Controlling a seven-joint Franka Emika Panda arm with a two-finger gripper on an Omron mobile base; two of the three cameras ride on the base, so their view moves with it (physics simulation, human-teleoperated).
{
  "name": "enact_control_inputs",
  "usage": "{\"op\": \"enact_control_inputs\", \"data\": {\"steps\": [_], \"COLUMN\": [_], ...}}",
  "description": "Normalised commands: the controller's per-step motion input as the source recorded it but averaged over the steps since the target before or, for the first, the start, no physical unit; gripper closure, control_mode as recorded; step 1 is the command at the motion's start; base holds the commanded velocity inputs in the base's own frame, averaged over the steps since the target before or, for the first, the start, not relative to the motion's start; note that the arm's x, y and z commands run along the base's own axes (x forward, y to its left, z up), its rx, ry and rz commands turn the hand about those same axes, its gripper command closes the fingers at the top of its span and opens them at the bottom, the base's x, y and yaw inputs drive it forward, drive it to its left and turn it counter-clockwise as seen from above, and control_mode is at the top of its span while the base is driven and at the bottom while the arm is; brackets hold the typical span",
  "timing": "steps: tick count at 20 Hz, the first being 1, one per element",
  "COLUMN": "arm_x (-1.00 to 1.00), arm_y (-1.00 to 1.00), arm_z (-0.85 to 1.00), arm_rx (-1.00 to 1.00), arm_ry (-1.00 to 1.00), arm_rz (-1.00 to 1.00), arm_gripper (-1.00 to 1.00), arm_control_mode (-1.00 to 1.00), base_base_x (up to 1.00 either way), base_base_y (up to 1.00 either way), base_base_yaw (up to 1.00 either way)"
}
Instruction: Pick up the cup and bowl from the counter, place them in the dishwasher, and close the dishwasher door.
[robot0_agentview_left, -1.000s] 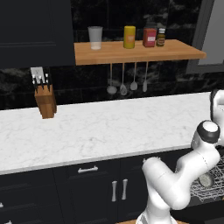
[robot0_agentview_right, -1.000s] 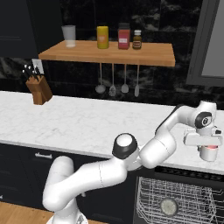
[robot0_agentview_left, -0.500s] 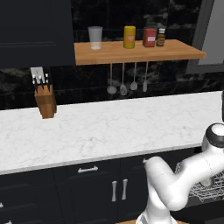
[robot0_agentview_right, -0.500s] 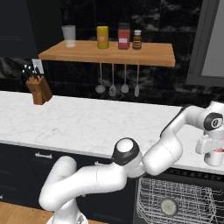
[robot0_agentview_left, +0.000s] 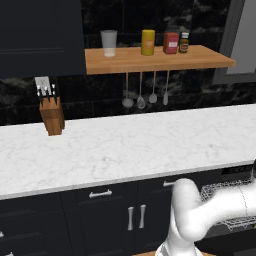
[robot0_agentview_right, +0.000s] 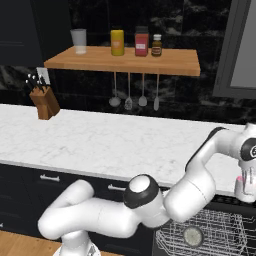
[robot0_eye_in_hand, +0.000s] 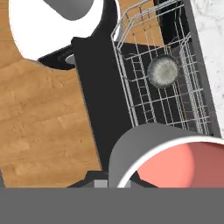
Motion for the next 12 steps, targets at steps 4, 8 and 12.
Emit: {"op": "enact_control_inputs", "data": {"steps": [4,8,12], "arm_x": [-1.0,-0.99,-0.48], "arm_y": [0.11,0.26,0.38], "arm_z": [-0.15,-0.5,-0.62], "arm_rx": [0.24,0.37,0.35], "arm_ry": [-0.11,-0.12,-0.21], "arm_rz": [0.56,0.44,0.26], "arm_gripper": [1.0,1.0,1.0], "arm_control_mode": [-1.0,-1.0,-1.0], "base_base_x": [0.0,0.0,0.0], "base_base_y": [0.0,0.0,0.0], "base_base_yaw": [0.0,0.0,0.0]}}
